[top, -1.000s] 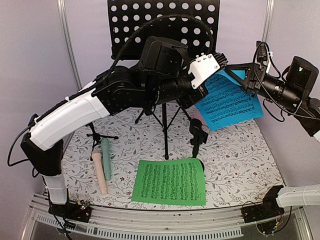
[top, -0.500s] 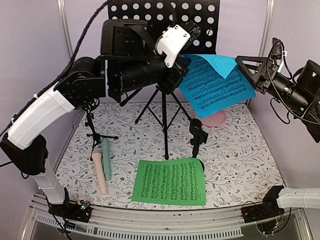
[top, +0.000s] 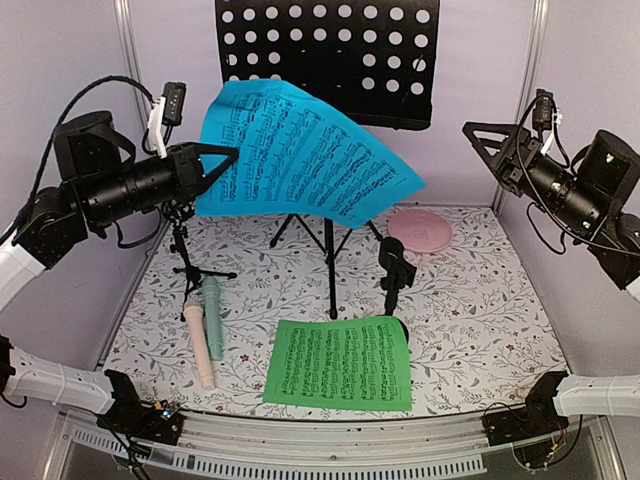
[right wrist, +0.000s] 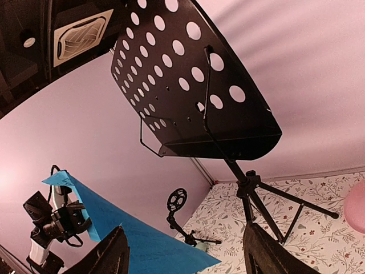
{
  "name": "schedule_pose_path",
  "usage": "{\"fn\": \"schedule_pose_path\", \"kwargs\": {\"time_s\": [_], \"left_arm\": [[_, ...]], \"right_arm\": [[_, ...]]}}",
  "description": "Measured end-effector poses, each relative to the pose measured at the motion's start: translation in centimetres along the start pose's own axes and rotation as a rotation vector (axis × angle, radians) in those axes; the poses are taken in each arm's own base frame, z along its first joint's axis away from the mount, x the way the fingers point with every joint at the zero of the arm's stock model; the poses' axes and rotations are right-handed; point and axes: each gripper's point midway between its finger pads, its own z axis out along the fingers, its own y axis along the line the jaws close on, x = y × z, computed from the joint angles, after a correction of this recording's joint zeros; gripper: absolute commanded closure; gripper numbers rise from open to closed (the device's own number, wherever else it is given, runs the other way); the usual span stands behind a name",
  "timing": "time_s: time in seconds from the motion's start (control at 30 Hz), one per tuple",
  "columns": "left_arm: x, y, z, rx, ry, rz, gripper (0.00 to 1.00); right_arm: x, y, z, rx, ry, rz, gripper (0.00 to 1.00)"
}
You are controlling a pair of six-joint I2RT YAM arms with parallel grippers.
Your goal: Pack up the instrument practice props
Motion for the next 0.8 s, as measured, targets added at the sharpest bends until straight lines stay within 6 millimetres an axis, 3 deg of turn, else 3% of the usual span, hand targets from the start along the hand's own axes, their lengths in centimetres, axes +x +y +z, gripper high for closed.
{"fn": "schedule_pose_path", "kwargs": {"time_s": [0.07,0.2,0.33,0.43,0.63,0.8], "left_arm": [[1.9,1.6,0.0,-0.019,0.045,-0.102,1.0],[7.6,5.6,0.4,-0.085,0.165,-0.358,1.0],[14.8,9.7,0.0,-0.162,0.281,-0.666,1.0],[18.6,11.0,-0.4,-0.193,0.351,-0.827,1.0],[20.0,9.8,0.2,-0.12,0.425,-0.95,1.0],[22.6,9.7,0.7,-0.1,0.489,-1.029,1.0]], "right_arm": [[0.4,-0.3,0.6,0.008,0.011,0.001,0.3],[1.5,-1.1,1.8,0.025,0.042,0.011,0.29],[2.4,-1.7,2.7,0.038,0.067,0.022,0.3],[2.6,-1.9,2.9,0.042,0.075,0.034,0.3],[2.8,-2.0,2.8,0.049,0.081,0.041,0.3],[2.7,-2.0,2.4,0.055,0.082,0.041,0.3]]}}
